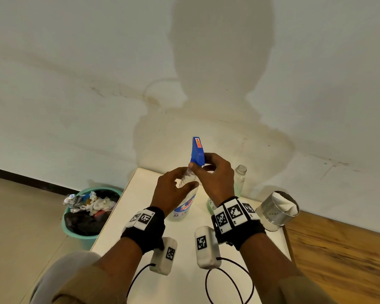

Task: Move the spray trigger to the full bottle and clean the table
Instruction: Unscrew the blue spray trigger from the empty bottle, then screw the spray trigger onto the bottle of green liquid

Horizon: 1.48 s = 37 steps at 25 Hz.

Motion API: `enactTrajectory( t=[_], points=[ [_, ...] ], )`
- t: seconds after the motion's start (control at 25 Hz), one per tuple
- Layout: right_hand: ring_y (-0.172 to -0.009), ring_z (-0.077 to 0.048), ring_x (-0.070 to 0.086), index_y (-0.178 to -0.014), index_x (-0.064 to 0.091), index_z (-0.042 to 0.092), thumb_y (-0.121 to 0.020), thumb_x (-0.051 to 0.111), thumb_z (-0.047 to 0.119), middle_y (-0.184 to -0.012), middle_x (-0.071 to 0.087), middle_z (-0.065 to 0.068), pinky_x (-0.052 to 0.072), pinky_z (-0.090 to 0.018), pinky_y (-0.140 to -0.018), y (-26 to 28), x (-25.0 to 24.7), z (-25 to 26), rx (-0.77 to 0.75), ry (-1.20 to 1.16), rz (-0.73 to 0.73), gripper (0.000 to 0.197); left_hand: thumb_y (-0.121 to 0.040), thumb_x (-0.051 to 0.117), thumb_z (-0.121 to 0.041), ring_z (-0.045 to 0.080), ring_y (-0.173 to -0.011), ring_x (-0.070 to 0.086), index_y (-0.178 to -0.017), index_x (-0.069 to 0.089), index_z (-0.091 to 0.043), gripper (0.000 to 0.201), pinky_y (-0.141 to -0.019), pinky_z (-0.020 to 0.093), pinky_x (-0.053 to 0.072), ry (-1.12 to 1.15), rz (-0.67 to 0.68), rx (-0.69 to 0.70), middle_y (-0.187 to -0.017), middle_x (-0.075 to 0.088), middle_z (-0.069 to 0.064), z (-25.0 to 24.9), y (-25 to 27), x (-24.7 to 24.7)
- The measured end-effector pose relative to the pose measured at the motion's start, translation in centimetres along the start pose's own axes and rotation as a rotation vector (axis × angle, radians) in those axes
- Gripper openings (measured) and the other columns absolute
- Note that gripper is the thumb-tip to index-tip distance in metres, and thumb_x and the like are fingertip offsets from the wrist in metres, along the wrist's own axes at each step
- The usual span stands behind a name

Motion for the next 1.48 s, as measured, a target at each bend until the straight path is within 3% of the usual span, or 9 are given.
enactTrajectory(
  t=[0.16, 0.24, 0.4, 0.68, 0.92, 1.12, 1.24, 1.32, 1.48],
  points=[
    [-0.087, -0.012, 0.066, -0.109, 0.069, 0.018, -0.080, 0.076, 0.035, -0.097, 0.073, 0.005, 0.046, -0.009, -0.072, -1.0, -2.3, 2.9, -0.096, -0.032, -0.023, 0.034, -0.077, 0.069, -0.043, 0.003, -0.096, 0.058, -0.117, 0.059, -0.030, 0.043, -0.080, 0.017, 0.042, -0.014, 0.000, 0.013, -0.105, 0.063, -0.018, -0.4, 0.2, -0.1],
    [-0.083, -0.011, 0.066, -0.109, 0.070, 0.017, -0.081, 0.075, 0.036, -0.095, 0.074, 0.003, 0.045, -0.005, -0.068, -1.4, -3.9, 4.6, -0.139, -0.056, -0.041, 0.035, -0.076, 0.070, -0.042, 0.002, -0.096, 0.058, -0.113, 0.058, -0.035, 0.040, -0.079, 0.015, 0.040, -0.015, -0.006, 0.030, -0.104, 0.062, -0.019, -0.8, 0.5, -0.2],
    [-0.075, -0.012, 0.063, -0.105, 0.071, 0.015, -0.081, 0.075, 0.036, -0.087, 0.072, 0.001, 0.049, -0.020, -0.073, -1.6, -6.7, 7.3, -0.191, -0.149, -0.057, 0.032, -0.072, 0.074, -0.038, 0.002, -0.098, 0.058, -0.108, 0.057, -0.040, 0.039, -0.079, 0.017, 0.042, 0.003, -0.004, 0.059, -0.105, 0.064, -0.017, -1.3, 0.9, -0.5],
    [-0.071, -0.008, 0.059, -0.104, 0.072, 0.014, -0.081, 0.076, 0.036, -0.082, 0.068, 0.005, 0.047, -0.021, -0.073, -1.1, -10.4, 9.5, -0.238, -0.196, -0.111, 0.032, -0.072, 0.075, -0.036, 0.003, -0.100, 0.056, -0.112, 0.055, -0.040, 0.046, -0.086, 0.025, 0.047, 0.001, 0.014, 0.087, -0.109, 0.062, -0.017, -2.3, 1.4, -0.5],
    [-0.072, -0.009, 0.058, -0.103, 0.072, 0.011, -0.082, 0.076, 0.033, -0.078, 0.065, 0.008, 0.052, -0.028, -0.076, -0.3, -13.3, 11.2, -0.277, -0.236, -0.146, 0.030, -0.070, 0.073, -0.049, 0.007, -0.113, 0.051, -0.128, 0.044, -0.037, 0.066, -0.097, 0.033, 0.045, -0.020, -0.009, 0.134, -0.126, 0.053, -0.015, -3.1, 2.1, -0.8],
    [-0.073, -0.010, 0.059, -0.102, 0.072, 0.011, -0.083, 0.075, 0.031, -0.078, 0.065, 0.007, 0.055, -0.038, -0.083, 0.4, -17.0, 12.8, -0.348, -0.241, -0.198, 0.028, -0.078, 0.069, -0.033, 0.007, -0.128, 0.039, -0.135, 0.046, -0.013, 0.065, -0.107, 0.019, 0.031, -0.100, -0.284, 0.462, -0.136, 0.047, 0.000, -8.4, 3.8, -2.7],
    [-0.071, -0.010, 0.057, -0.103, 0.072, 0.010, -0.082, 0.075, 0.031, -0.075, 0.062, 0.010, 0.053, -0.035, -0.080, 0.0, -19.8, 12.7, -0.373, -0.203, -0.242, 0.030, -0.082, 0.067, -0.018, 0.015, -0.124, 0.047, -0.129, 0.052, -0.007, 0.050, -0.104, 0.027, 0.039, -0.106, -0.279, 0.629, -0.129, 0.053, 0.005, -12.2, 5.1, -0.9],
    [-0.070, -0.010, 0.056, -0.103, 0.072, 0.009, -0.082, 0.075, 0.032, -0.074, 0.061, 0.010, 0.053, -0.034, -0.079, -0.6, -21.4, 12.0, -0.369, -0.175, -0.275, 0.032, -0.084, 0.064, -0.019, 0.011, -0.118, 0.051, -0.128, 0.052, -0.013, 0.045, -0.099, 0.030, 0.044, -0.085, -0.150, 0.611, -0.125, 0.055, -0.001, -13.4, 5.0, 1.9],
    [-0.072, -0.010, 0.057, -0.104, 0.071, 0.009, -0.081, 0.075, 0.033, -0.075, 0.061, 0.010, 0.054, -0.037, -0.080, -1.7, -22.6, 10.1, -0.354, -0.156, -0.308, 0.034, -0.082, 0.065, -0.027, 0.008, -0.108, 0.054, -0.131, 0.045, -0.022, 0.053, -0.094, 0.035, 0.048, 0.020, 0.021, 0.329, -0.125, 0.052, -0.009, -12.5, 2.7, 7.4]
  ],
)
Point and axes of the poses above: each hand's wrist, its own y-axis away from the middle knuckle, its own x-axis out of the palm, z = x × y, the point moved 6 cm from there along -y, towards the middle knuckle
